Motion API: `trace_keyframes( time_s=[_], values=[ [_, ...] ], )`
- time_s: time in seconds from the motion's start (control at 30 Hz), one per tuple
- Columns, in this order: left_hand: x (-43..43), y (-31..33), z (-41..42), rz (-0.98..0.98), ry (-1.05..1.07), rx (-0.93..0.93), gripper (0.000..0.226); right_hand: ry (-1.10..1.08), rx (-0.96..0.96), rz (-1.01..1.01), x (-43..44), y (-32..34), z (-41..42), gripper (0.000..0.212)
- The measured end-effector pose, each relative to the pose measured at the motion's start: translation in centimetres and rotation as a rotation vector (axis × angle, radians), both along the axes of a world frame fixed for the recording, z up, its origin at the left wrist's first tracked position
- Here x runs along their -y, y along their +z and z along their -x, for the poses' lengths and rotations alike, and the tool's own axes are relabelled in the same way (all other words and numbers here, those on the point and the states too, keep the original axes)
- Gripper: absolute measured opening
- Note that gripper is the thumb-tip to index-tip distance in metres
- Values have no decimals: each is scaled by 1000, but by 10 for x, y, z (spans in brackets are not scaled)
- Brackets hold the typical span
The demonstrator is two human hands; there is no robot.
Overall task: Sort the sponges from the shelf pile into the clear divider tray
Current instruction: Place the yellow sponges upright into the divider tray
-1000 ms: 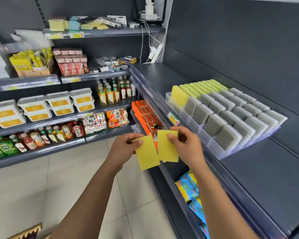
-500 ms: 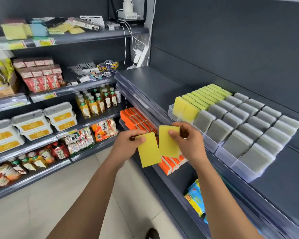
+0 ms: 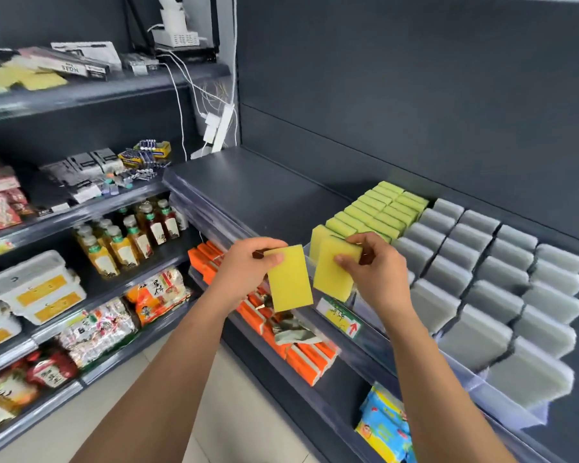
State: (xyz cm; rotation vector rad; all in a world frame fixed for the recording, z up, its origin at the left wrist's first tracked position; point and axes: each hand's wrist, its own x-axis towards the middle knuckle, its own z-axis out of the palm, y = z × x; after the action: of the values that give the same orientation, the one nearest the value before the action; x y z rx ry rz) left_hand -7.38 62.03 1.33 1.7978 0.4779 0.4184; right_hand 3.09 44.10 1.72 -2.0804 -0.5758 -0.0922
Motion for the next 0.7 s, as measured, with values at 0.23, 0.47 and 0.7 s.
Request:
trace_keyframes(
  time_s=[0.23,0.47,0.7],
  values=[
    [-20,6,-61,-18,-123,-3,22,-55,28,200,-6,9,-26,27],
    [-32,10,-100,-59,-274,-4,30,-123,42,296,-11,11,-35,29],
    [-41,8,-126,-217,-460,-9,30,-171,31,384,-18,12,-27,32]
  ],
)
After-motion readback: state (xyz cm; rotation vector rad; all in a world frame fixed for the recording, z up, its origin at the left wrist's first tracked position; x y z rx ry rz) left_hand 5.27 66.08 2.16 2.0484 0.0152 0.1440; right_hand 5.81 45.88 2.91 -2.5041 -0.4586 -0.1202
